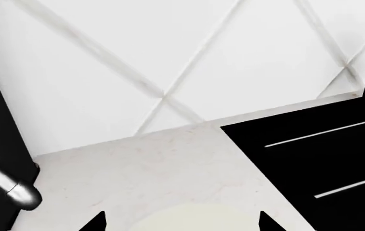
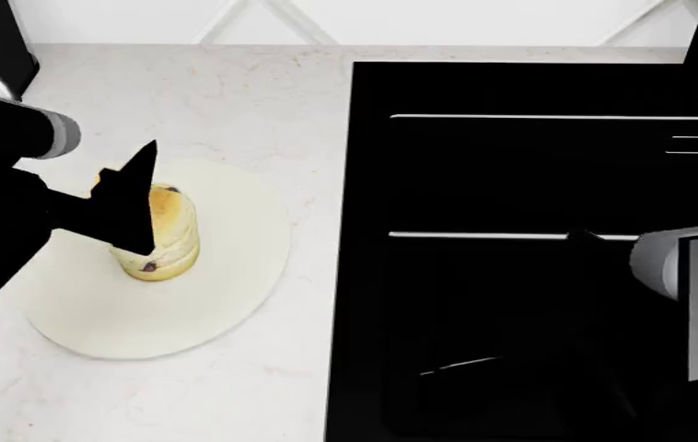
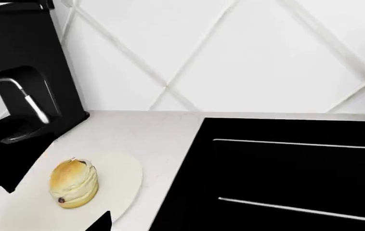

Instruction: Place the pastries on the plates.

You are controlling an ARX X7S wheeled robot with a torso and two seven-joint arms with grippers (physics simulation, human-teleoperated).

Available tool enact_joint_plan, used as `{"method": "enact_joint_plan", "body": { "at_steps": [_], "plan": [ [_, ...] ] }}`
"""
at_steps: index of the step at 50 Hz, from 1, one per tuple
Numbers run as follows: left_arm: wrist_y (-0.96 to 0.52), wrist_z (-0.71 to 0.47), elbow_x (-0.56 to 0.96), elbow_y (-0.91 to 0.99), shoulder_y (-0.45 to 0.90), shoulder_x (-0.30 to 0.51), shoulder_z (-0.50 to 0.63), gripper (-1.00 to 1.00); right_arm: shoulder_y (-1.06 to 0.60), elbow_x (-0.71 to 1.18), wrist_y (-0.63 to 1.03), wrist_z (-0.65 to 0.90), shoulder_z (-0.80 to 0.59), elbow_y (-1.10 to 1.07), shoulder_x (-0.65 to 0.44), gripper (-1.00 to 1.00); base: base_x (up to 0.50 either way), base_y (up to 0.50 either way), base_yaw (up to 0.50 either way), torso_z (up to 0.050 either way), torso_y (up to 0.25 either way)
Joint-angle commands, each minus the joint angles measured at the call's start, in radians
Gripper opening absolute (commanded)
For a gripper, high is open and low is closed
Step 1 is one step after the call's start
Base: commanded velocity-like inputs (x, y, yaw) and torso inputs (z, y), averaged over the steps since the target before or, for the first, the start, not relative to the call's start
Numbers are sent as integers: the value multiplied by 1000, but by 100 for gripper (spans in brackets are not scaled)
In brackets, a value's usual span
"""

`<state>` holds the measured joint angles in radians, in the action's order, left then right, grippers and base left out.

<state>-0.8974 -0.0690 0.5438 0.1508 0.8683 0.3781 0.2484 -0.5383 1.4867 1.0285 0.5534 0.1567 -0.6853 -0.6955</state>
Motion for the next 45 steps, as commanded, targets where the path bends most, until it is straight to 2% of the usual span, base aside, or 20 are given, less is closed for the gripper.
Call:
{"method": "enact_joint_plan", "body": {
  "at_steps": [1, 12, 18, 26, 39, 45],
  "plan": [
    [-122, -35, 90, 152, 32, 51, -88, 100, -114, 4, 29, 27, -50, 30, -16, 100, 0, 0, 0, 10, 0],
    [-244, -64, 186, 220, 96, 65, -166, 100, -368, 24, 91, 58, -147, 119, -20, 100, 0, 0, 0, 0, 1],
    [-244, -70, 181, 218, 104, 58, -149, 100, -459, 2, 117, 42, -196, 162, -9, 100, 0, 0, 0, 0, 0],
    [-319, -77, 261, 218, 231, 34, -208, 100, -606, -35, 128, -10, -231, 247, -3, 100, 0, 0, 0, 0, 0],
    [-326, -76, 242, 120, 382, 15, -178, 100, -824, -41, 164, -37, -276, 346, 18, 100, 0, 0, 0, 0, 0],
    [-355, -96, 257, 140, 421, 0, -174, 100, -831, -42, 157, -38, -275, 343, 20, 100, 0, 0, 0, 0, 0]
  ]
}}
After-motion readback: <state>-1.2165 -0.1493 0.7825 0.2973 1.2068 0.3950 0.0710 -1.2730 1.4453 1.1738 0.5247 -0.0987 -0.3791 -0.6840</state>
